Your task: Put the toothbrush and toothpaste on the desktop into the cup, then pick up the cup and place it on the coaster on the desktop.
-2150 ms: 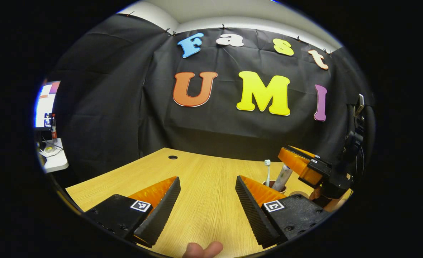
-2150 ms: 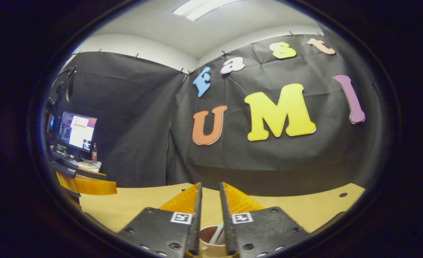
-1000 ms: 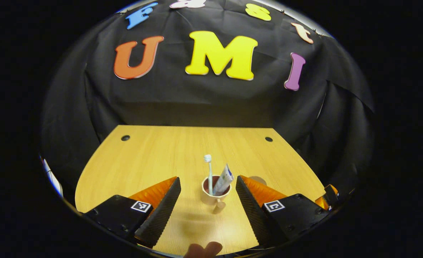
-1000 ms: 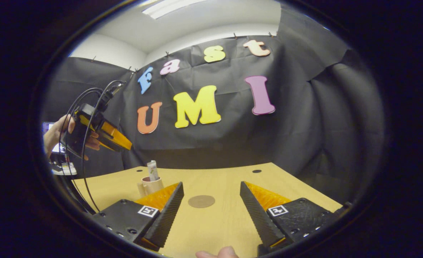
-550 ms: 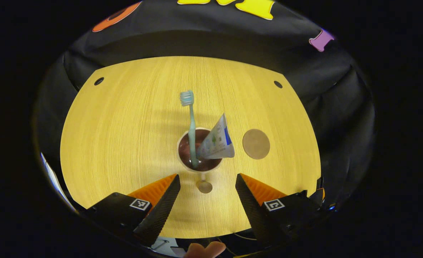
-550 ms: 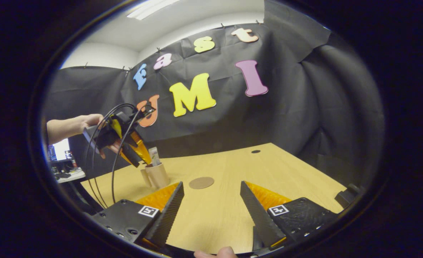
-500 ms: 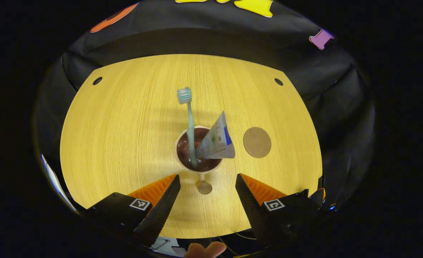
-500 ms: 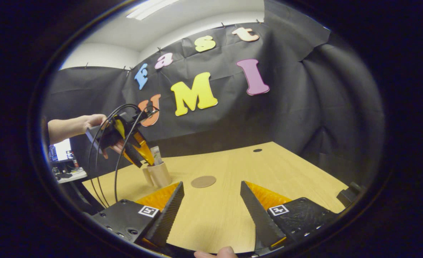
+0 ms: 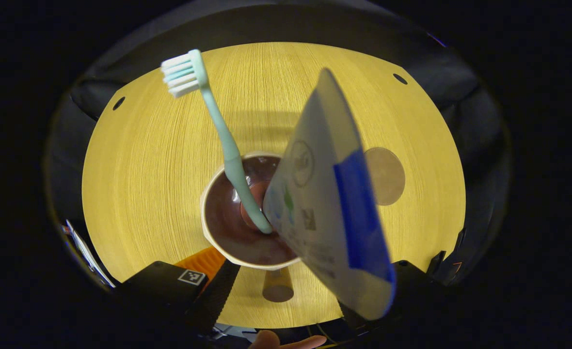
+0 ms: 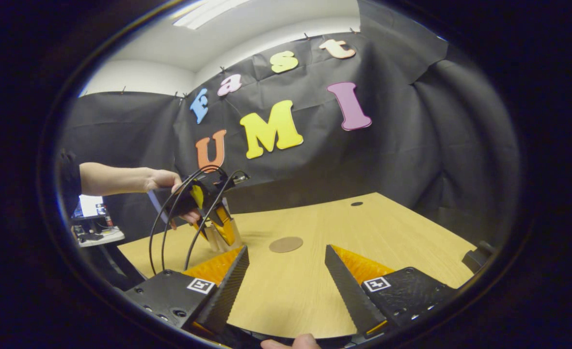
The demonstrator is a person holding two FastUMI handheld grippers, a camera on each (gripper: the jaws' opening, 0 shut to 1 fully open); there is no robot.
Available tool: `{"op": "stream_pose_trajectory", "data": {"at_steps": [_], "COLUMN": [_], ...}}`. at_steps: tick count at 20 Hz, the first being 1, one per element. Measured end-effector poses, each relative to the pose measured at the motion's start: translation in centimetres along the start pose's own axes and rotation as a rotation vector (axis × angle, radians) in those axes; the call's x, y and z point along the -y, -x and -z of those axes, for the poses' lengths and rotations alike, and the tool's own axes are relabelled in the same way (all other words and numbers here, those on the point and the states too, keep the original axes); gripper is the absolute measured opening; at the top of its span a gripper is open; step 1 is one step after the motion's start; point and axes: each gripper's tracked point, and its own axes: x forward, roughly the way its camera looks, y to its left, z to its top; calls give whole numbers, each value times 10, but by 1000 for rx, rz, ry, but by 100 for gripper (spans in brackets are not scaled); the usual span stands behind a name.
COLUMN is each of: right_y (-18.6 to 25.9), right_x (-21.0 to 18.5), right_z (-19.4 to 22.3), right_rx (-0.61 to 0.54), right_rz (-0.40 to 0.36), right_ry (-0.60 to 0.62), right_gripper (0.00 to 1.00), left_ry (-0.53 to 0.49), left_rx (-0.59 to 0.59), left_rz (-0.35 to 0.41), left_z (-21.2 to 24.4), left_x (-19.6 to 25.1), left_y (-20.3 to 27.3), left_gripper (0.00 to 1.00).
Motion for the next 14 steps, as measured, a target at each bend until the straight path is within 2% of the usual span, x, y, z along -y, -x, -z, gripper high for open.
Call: {"op": "stream_pose_trajectory", "data": {"at_steps": [2,4,5,8,9,11,13,14], "right_y": [-2,-1,1,6,8,14,17,19], "right_x": [-1,-1,-3,0,-1,-1,-1,-1], "right_z": [3,5,6,11,12,11,12,13], "right_rx": [-4,-8,-8,-16,-16,-11,-8,-9], "right_rz": [-6,-7,-9,-2,1,8,13,13], "right_ry": [0,1,-6,-21,-25,-25,-19,-15], "right_gripper": [95,95,95,95,95,95,95,95], "left_ry": [9,14,12,18,32,33,37,25], "left_rx": [-7,0,-4,-7,-2,6,18,25], "left_rz": [-21,-51,-53,-59,-58,-57,-60,-85], "left_z": [3,2,5,10,9,9,7,6], "left_x": [-1,-2,0,6,9,15,21,23], "left_y": [10,25,31,53,60,77,93,104], "left_gripper": [100,90,77,70,53,36,34,34]}}
